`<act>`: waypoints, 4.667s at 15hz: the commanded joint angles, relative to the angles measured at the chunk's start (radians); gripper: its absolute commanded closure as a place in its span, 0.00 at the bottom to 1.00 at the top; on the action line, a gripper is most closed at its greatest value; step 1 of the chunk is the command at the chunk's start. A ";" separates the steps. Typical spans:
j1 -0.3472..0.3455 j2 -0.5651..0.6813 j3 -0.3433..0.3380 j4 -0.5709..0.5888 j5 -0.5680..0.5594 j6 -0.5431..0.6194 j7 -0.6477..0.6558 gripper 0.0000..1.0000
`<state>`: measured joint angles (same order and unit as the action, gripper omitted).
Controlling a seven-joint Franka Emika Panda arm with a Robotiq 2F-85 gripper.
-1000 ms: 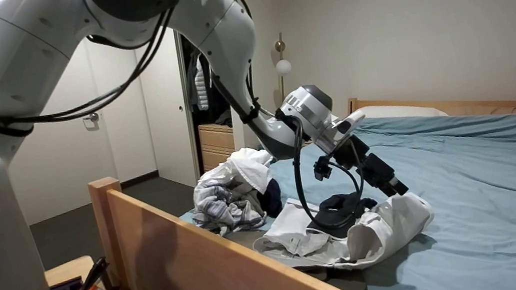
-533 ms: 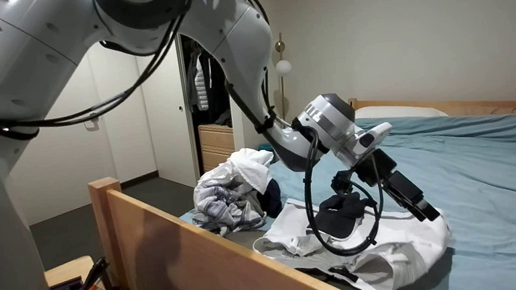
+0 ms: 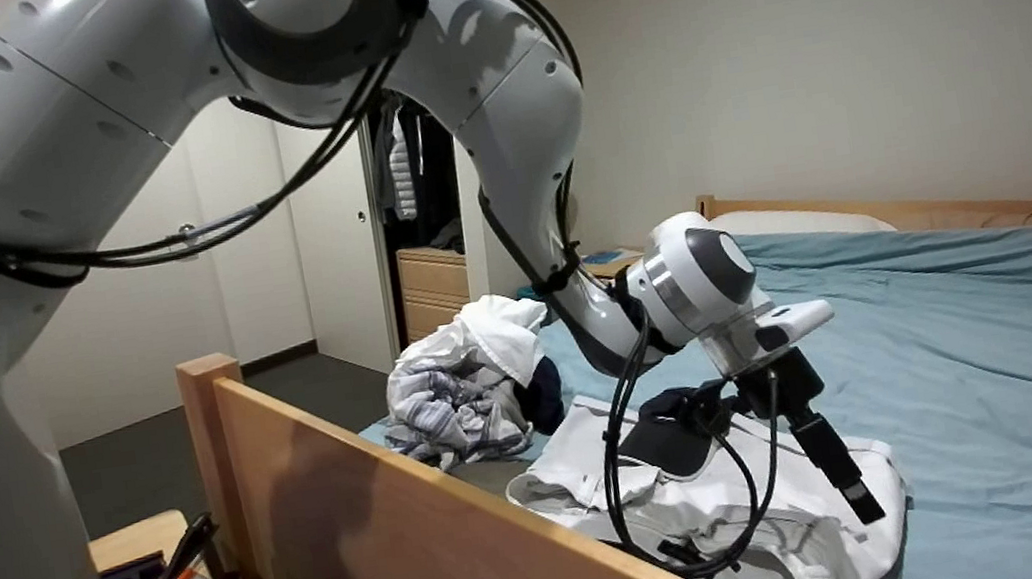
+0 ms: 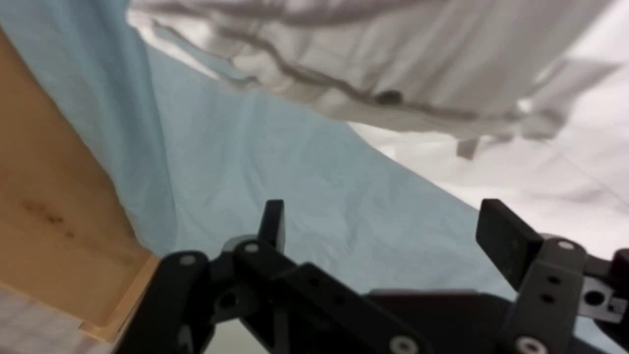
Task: Unfold the white short then move the black cap to the left
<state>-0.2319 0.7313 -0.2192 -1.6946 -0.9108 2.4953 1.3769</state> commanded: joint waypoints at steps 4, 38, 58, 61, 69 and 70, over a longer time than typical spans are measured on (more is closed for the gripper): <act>0.007 -0.226 0.098 -0.181 0.375 0.119 -0.243 0.00; 0.201 -0.105 0.128 -0.247 1.253 0.273 -0.298 0.00; 0.279 0.045 0.189 -0.327 1.492 1.041 -0.305 0.26; 0.435 0.062 0.014 -0.251 1.499 0.966 -0.265 0.46; 0.482 0.084 -0.040 -0.272 1.482 0.951 -0.249 0.91; 0.471 0.081 -0.036 -0.276 1.478 0.948 -0.250 0.94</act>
<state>0.2598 0.8081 -0.2617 -1.9520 0.5637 3.4570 1.1197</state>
